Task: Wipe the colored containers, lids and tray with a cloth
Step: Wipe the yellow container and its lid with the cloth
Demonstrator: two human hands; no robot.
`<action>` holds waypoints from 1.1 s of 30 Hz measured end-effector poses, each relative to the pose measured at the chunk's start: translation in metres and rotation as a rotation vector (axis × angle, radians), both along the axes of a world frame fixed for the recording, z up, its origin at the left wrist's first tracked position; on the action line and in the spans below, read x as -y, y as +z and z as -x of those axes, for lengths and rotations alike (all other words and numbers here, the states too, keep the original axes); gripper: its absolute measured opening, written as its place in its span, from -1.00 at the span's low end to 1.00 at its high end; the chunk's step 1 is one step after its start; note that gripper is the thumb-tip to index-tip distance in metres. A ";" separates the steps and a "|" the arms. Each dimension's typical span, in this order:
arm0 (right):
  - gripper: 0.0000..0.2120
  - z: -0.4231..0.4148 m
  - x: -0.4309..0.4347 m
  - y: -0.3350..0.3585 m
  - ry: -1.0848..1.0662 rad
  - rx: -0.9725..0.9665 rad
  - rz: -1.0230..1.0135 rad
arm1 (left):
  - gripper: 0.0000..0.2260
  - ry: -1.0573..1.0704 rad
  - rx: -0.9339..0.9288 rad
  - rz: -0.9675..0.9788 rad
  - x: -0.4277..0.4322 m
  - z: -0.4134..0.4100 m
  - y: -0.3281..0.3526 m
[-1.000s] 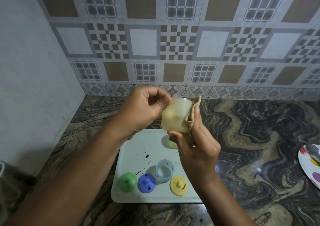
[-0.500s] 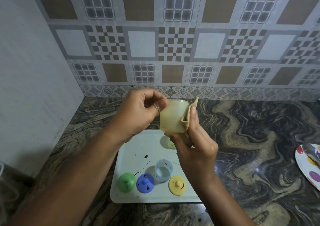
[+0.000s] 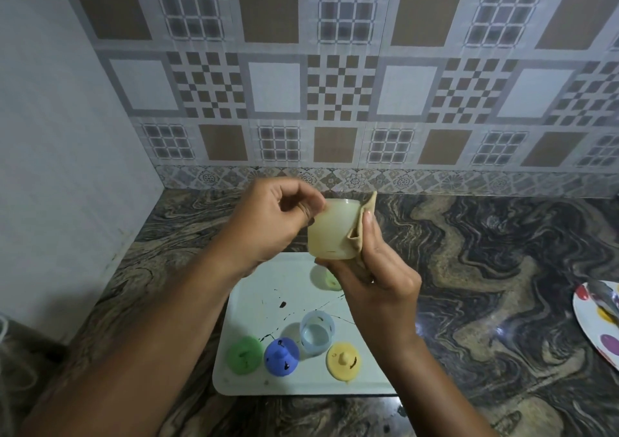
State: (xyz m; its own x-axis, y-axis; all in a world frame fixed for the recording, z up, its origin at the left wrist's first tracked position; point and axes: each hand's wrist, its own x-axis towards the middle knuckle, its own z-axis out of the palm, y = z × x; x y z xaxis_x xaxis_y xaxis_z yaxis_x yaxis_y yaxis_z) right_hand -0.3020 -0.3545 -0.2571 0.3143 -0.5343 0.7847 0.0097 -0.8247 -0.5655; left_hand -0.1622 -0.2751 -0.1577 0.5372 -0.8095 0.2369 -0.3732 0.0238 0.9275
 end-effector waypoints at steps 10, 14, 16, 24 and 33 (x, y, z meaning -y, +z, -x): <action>-0.18 0.003 -0.001 0.005 0.018 0.079 -0.173 | -0.79 -0.015 -0.039 0.043 0.000 0.010 0.003; -0.29 0.004 0.003 0.003 0.142 0.135 -0.228 | -0.81 -0.124 -0.111 -0.008 -0.002 -0.006 0.003; -0.28 0.003 0.004 0.001 0.160 0.099 -0.209 | -0.91 -0.096 -0.100 -0.020 -0.002 -0.008 0.002; -0.31 -0.002 -0.002 -0.002 -0.026 0.048 -0.016 | -0.97 0.031 0.202 -0.001 0.001 0.009 0.003; -0.34 -0.001 -0.004 0.003 0.010 0.045 -0.026 | -0.89 0.043 0.123 -0.006 0.003 0.005 0.002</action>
State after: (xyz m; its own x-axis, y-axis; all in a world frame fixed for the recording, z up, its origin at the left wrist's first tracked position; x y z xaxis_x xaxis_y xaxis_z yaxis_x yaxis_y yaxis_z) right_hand -0.3012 -0.3505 -0.2542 0.2841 -0.5515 0.7843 0.0439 -0.8096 -0.5853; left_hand -0.1672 -0.2779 -0.1553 0.5384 -0.7879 0.2988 -0.4848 0.0004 0.8746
